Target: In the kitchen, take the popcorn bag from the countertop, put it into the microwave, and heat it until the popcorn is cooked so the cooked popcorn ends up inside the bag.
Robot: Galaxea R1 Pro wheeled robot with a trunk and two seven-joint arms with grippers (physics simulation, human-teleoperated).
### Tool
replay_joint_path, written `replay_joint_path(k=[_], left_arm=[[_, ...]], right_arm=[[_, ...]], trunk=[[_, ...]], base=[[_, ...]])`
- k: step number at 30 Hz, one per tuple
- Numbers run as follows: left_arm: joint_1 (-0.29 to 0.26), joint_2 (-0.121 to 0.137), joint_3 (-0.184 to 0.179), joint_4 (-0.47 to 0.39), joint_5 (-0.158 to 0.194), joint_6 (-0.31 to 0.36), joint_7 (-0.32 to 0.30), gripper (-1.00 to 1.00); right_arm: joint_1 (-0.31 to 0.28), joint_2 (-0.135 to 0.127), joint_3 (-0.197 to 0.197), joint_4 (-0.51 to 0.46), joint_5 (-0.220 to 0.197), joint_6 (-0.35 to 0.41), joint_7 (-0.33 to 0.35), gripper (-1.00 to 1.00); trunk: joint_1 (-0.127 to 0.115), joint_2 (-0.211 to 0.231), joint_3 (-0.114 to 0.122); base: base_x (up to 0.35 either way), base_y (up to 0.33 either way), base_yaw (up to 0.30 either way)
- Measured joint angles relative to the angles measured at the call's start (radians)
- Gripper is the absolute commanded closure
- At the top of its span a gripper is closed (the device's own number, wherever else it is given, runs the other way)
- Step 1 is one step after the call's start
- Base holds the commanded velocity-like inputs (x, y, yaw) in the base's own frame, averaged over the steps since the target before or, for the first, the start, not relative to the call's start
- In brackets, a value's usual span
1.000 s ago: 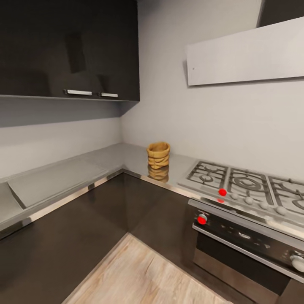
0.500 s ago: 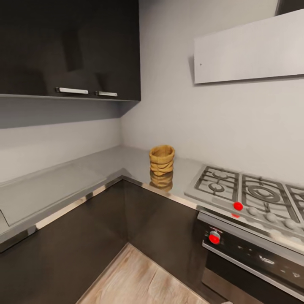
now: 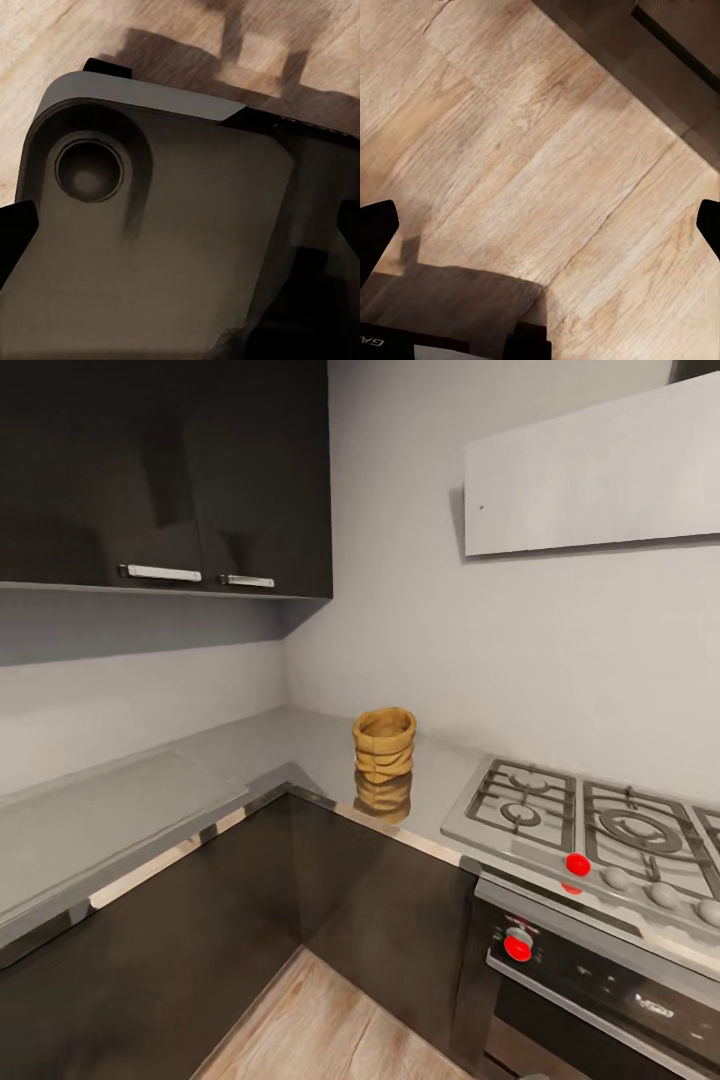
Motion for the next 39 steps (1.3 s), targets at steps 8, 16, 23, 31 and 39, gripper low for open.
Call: replay_joint_path(k=[8, 16, 23, 31, 39], left_arm=[[0.000, 0.000, 0.000, 0.000, 0.000, 0.000, 0.000, -1.00], [0.000, 0.000, 0.000, 0.000, -0.001, 0.000, 0.000, -1.00], [0.000, -0.002, 0.000, 0.001, -0.001, 0.000, 0.000, -1.00], [0.000, -0.002, 0.000, 0.001, -0.001, 0.000, 0.000, -1.00], [0.000, -0.002, 0.000, 0.000, -0.002, 0.000, 0.000, -1.00]], right_arm=[[0.000, 0.147, 0.001, -0.277, 0.166, 0.159, 0.031, -1.00], [0.000, 0.234, 0.231, -0.763, 0.202, 0.520, 0.172, -1.00], [-0.003, 0.234, 0.391, -1.437, 0.036, 1.011, 0.191, -1.00], [-0.412, 0.234, 0.302, -1.472, 0.008, 1.032, 0.178, -1.00], [-0.781, 0.234, 0.120, -1.155, 0.003, 1.033, -0.011, -1.00]], trunk=[[0.000, 0.000, 0.000], [0.000, 0.000, 0.000], [0.000, 0.000, 0.000], [0.000, 0.000, 0.000], [0.000, 0.000, 0.000]], base=[[0.000, 0.000, 0.000], [0.000, 0.000, 0.000], [0.000, 0.000, 0.000], [0.000, 0.000, 0.000], [0.000, 0.000, 0.000]])
